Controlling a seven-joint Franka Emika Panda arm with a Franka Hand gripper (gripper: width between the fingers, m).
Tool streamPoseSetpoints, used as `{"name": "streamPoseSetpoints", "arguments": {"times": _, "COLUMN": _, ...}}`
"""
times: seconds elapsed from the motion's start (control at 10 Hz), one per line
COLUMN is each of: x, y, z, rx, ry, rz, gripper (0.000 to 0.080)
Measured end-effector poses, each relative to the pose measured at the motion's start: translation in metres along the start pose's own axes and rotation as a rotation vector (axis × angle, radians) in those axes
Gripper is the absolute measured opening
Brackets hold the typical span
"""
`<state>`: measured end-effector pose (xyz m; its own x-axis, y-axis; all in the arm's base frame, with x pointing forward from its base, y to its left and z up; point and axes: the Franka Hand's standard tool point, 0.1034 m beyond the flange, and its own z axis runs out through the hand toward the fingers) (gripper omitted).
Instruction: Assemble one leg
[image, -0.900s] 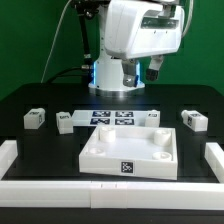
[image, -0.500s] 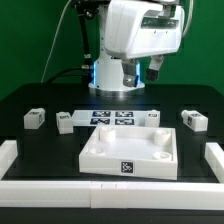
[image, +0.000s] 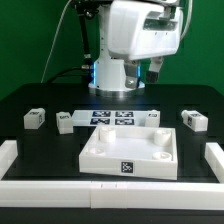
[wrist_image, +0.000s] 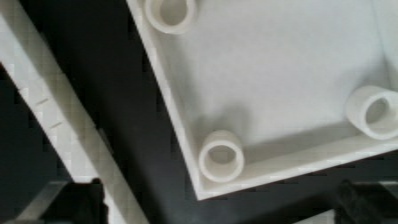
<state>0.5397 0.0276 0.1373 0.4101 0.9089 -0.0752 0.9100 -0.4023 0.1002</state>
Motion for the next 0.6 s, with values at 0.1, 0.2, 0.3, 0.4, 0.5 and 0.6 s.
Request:
{"name": "streamPoseSetpoints", "arguments": {"times": 0.1, "x": -0.008, "y": -0.016, "z": 0.006, "rx": 0.005, "ry": 0.005, "rz": -0.098, "gripper": 0.0650}}
{"name": "streamPoseSetpoints", "arguments": {"times": 0.2, "x": -0.012, "y": -0.024, "z": 0.011, "rx": 0.007, "ry": 0.009, "rz": -0.191, "gripper": 0.0650}}
{"name": "streamPoseSetpoints", "arguments": {"times": 0.3, "x": -0.012, "y": -0.030, "z": 0.019, "rx": 0.021, "ry": 0.006, "rz": -0.258, "gripper": 0.0650}}
{"name": "streamPoseSetpoints", "arguments": {"times": 0.4, "x": -0.011, "y": -0.037, "z": 0.031, "rx": 0.030, "ry": 0.013, "rz": -0.297, "gripper": 0.0650}}
{"name": "streamPoseSetpoints", "arguments": {"times": 0.5, "x": -0.012, "y": -0.042, "z": 0.040, "rx": 0.048, "ry": 0.009, "rz": -0.293, "gripper": 0.0650}}
{"name": "streamPoseSetpoints", "arguments": {"times": 0.6, "x": -0.012, "y": -0.041, "z": 0.038, "rx": 0.044, "ry": 0.010, "rz": -0.293, "gripper": 0.0650}}
